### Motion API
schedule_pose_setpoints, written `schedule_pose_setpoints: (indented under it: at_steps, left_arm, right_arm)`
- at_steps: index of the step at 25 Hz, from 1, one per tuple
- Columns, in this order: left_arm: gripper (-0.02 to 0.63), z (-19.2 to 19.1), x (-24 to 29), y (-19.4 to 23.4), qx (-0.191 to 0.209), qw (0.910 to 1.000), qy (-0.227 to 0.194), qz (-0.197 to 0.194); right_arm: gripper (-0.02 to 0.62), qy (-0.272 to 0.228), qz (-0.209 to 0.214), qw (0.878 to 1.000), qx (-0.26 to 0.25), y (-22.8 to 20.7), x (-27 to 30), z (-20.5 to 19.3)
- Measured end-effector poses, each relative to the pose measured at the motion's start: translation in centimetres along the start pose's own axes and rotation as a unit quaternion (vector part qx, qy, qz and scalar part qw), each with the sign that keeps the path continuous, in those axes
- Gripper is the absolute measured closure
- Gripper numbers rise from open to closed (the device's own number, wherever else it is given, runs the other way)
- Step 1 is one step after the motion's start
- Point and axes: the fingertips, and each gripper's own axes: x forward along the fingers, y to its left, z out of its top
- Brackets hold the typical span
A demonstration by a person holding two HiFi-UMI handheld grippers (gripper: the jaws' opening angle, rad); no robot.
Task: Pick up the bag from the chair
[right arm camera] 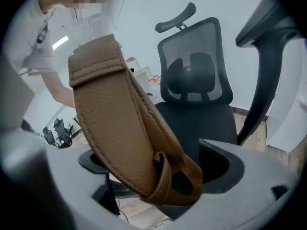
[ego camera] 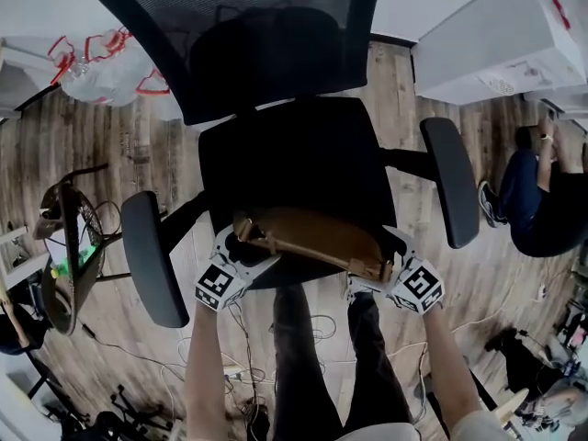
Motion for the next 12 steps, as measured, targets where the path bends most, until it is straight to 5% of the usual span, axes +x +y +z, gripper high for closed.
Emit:
schedule_pose_setpoints:
  at_steps: [3,6,12]
  left_arm:
    - [0.227,-0.9,1.5,-0.1,0.025,0.9994,0.018,0.013]
    - [0.225,-0.2,2.3,0.4,0.011,0.9996,0.001,0.025]
    - [0.242,0.1,2.8,-0.4,-0.006,0.9999,0.006,0.012]
  right_arm:
    - [0.055,0.016,0.0,1.0,-0.009,0.1,0.4,-0.7]
    - [0.067,0.049,-0.018,0.998,-0.045,0.1,1.1,-1.5]
    - [0.222,0.046,-0.065,0.995,-0.059,-0.4,1.5,-2.0]
